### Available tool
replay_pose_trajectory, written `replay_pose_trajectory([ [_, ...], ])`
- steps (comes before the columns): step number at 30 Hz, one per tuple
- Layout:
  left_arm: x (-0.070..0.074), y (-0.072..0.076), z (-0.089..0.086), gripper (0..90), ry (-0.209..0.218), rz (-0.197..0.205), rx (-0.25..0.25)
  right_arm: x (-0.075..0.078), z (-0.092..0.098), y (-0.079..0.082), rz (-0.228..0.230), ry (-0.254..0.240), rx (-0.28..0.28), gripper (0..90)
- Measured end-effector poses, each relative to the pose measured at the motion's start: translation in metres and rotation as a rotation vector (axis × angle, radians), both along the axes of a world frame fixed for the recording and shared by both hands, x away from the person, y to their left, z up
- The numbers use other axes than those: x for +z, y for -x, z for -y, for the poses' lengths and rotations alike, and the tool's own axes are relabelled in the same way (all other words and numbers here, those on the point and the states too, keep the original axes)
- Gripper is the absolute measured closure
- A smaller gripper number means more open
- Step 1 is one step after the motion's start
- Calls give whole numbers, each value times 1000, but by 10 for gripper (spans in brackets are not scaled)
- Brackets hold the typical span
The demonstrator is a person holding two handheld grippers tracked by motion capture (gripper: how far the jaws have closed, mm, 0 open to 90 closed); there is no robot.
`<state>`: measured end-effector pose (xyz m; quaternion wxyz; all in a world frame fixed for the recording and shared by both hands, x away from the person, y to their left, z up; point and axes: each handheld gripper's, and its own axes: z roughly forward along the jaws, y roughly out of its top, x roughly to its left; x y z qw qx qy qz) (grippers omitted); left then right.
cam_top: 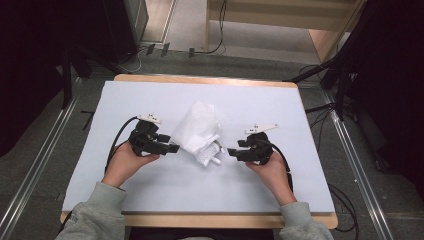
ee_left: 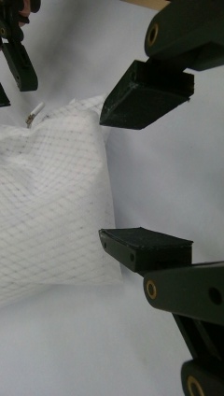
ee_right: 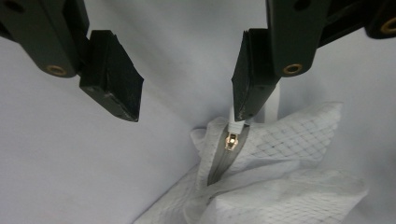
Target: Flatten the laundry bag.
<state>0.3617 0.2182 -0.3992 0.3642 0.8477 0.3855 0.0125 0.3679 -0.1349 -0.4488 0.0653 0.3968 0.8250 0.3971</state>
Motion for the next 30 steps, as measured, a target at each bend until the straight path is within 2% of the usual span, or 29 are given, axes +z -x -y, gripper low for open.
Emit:
replay_pose_trajectory([
  [7,6,2,18,397,-3,17,-52,2,-7,8,12,6,29,447],
  [14,3,-1,36,395,-17,20,-82,0,-9,14,-6,12,32,447],
  [18,2,-3,43,387,-34,24,-107,-1,-10,15,-2,12,34,445],
  [22,-3,-5,51,397,-42,22,-112,-2,-11,18,-3,14,32,441],
  [30,-23,-13,63,410,-112,-9,-117,-4,-17,14,-4,-7,37,452],
])
